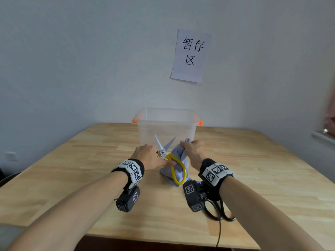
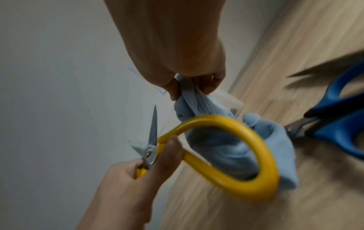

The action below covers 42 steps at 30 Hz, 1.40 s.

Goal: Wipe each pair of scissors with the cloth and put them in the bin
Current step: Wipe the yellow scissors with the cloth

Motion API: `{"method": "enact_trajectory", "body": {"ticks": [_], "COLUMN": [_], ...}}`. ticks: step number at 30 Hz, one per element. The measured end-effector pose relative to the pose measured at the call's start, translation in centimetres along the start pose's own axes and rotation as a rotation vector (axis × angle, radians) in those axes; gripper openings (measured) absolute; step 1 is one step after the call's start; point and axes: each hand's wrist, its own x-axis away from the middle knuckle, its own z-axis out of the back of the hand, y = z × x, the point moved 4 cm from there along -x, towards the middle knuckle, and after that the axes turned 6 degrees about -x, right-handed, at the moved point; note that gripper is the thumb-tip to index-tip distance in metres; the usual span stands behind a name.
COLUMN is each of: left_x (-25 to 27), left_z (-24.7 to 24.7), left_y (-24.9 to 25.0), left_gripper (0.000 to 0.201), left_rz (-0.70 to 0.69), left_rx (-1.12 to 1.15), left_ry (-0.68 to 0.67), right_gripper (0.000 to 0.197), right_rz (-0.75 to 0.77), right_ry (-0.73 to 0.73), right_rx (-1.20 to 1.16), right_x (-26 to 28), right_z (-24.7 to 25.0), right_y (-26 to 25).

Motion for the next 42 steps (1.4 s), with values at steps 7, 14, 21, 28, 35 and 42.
{"method": "enact_trajectory", "body": {"ticks": [7,14,21,28,35,42], "left_x": [-0.9,-1.6,-1.9,-2.1,-2.2,-2.2], "left_z": [-0.6,-1.0,-1.8,-1.8,-2.0,-1.9], "left_y": [0.6,0.8,1.1,0.7,0.9,1.7], "left_gripper": [0.080,0.080,0.076,0.081,0.078,0.072], "left_rz": [-0.028,-0.048,-0.057,-0.033,-0.054,-0.098], "left_rx": [-0.022,-0.023,-0.010,-0.034,-0.060,-0.106], "left_ry": [-0.001,-0.001,-0.010,-0.003,-0.009,-0.002], "right_gripper": [0.038,0.038,0.030,0.037,0.028,0.029], "right_rz": [-0.093,-0.137,-0.029,-0.021,-0.035,-0.050], "right_ry": [-0.343,-0.505,-0.495,-0.469,-0.404,-0.517], "right_rx": [-0.266,-0.368,-0.153,-0.198,-0.190,-0.225], "right_x": [1.4,1.0,0.4,0.6,-0.5,-0.1], "right_z": [-2.2,-1.6,-2.1,-2.7,-2.9,-2.8], "right_y": [1.0,1.5,2.4,2.9,3.7,3.7]}}
